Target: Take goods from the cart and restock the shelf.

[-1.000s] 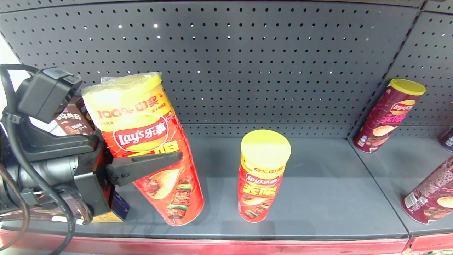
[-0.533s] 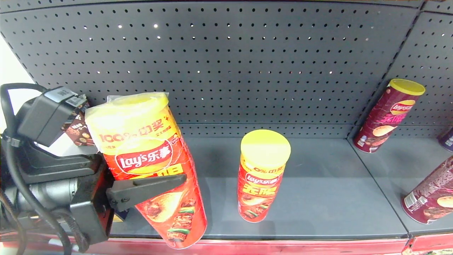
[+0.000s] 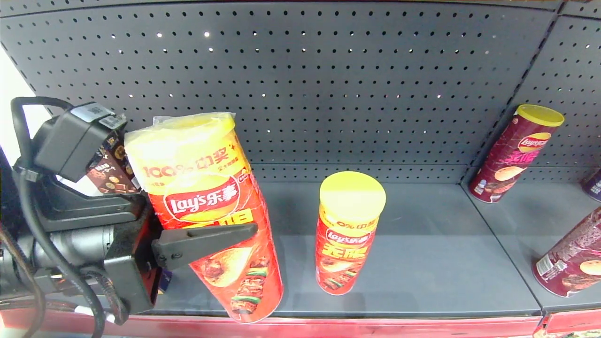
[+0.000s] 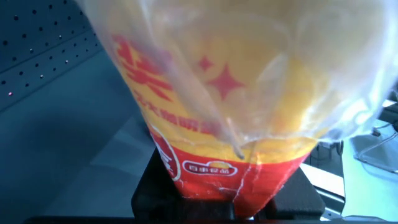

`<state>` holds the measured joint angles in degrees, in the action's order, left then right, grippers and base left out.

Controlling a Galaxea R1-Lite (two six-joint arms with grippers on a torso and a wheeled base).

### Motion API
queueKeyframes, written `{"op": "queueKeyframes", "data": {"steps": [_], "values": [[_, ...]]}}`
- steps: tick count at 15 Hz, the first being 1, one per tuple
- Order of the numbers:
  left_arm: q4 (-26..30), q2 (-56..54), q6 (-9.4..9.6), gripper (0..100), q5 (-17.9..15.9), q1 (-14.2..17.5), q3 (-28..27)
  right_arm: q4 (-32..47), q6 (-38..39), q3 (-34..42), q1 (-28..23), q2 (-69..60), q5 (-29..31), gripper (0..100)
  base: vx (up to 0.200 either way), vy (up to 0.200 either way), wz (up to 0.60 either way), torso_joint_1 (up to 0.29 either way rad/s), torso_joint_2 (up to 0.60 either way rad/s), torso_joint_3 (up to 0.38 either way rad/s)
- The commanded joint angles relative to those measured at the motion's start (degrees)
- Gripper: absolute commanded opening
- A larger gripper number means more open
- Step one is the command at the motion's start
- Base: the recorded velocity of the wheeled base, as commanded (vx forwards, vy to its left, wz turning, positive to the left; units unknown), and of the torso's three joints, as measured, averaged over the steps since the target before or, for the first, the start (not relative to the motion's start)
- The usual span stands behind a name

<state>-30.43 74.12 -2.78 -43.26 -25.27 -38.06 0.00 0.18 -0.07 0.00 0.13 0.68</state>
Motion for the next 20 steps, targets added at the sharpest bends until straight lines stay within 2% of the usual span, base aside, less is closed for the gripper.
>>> {"op": "queueKeyframes", "data": {"steps": [1, 2, 3, 4, 5, 6, 7, 8, 9, 11, 13, 20], "values": [[-0.25, 2.26, 0.05, 0, 0.02, 0.05, -1.05, 0.0, -0.01, -0.01, 0.0, 0.13, 0.02, 100, 0.0, 0.0, 0.0, 0.0, 0.0, 0.0], [-0.25, 5.25, 2.78, 0, 0.02, 1.1, -3.78, 0.0, -0.01, -0.01, 0.0, 0.13, 0.02, 100, 0.0, 0.0, 0.0, 0.0, 0.0, 0.0], [-0.25, 6.3, 4.1, 0, 0.02, 1.8, -4.66, 0.0, -0.01, -0.01, 0.0, 0.13, 0.02, 100, 0.0, 0.0, 0.0, 0.0, 0.0, 0.0], [-0.16, 10.08, 9.11, 0, 0.02, 3.39, -7.91, 0.0, -0.01, -0.01, 0.0, 0.13, 0.02, 100, 0.0, 0.0, 0.0, 0.0, 0.0, 0.0], [-0.16, 13.24, 12.62, 0, 0.29, 4.27, -10.46, 0.0, -0.01, 0.07, 0.0, 0.13, 0.02, 100, 0.0, 0.0, 0.0, 0.0, 0.0, 0.0], [0.11, 14.47, 14.21, 0, 1.34, 4.44, -11.51, 0.0, -0.01, -0.01, 0.0, 0.13, 0.02, 100, 0.0, 0.0, 0.0, 0.0, 0.0, 0.0], [0.11, 15.09, 14.38, 0, 5.47, 4.0, -11.77, 0.0, -0.01, 0.07, 0.0, 0.13, 0.02, 100, 0.0, 0.0, 0.0, 0.0, 0.0, 0.0], [-0.07, 17.29, 14.12, 0, 7.32, 3.91, -12.74, 0.0, -0.01, -0.01, 0.0, 0.13, 0.02, 100, 0.0, 0.0, 0.0, 0.0, 0.0, 0.0], [0.19, 18.78, 14.21, 0, 5.91, 4.09, -14.94, 0.0, -0.01, 0.07, 0.0, 0.13, 0.02, 100, 0.0, 0.0, 0.0, 0.0, 0.0, 0.0], [1.51, 20.8, 12.8, 0, 0.9, 3.91, -17.93, 0.0, -0.01, 0.07, 0.0, 0.13, 0.02, 100, 0.0, 0.0, 0.0, 0.0, 0.0, 0.0], [1.95, 25.46, 11.92, 0, 0.55, 3.74, -21.27, 0.0, -0.01, -0.01, 0.0, 0.13, 0.02, 100, 0.0, 0.0, 0.0, 0.0, 0.0, 0.0], [1.6, 38.56, 12.18, 0, 0.46, 3.83, -35.15, 0.0, -0.01, 0.07, 0.0, 0.13, 0.02, 100, 0.0, 0.0, 0.0, 0.0, 0.0, 0.0]]}}
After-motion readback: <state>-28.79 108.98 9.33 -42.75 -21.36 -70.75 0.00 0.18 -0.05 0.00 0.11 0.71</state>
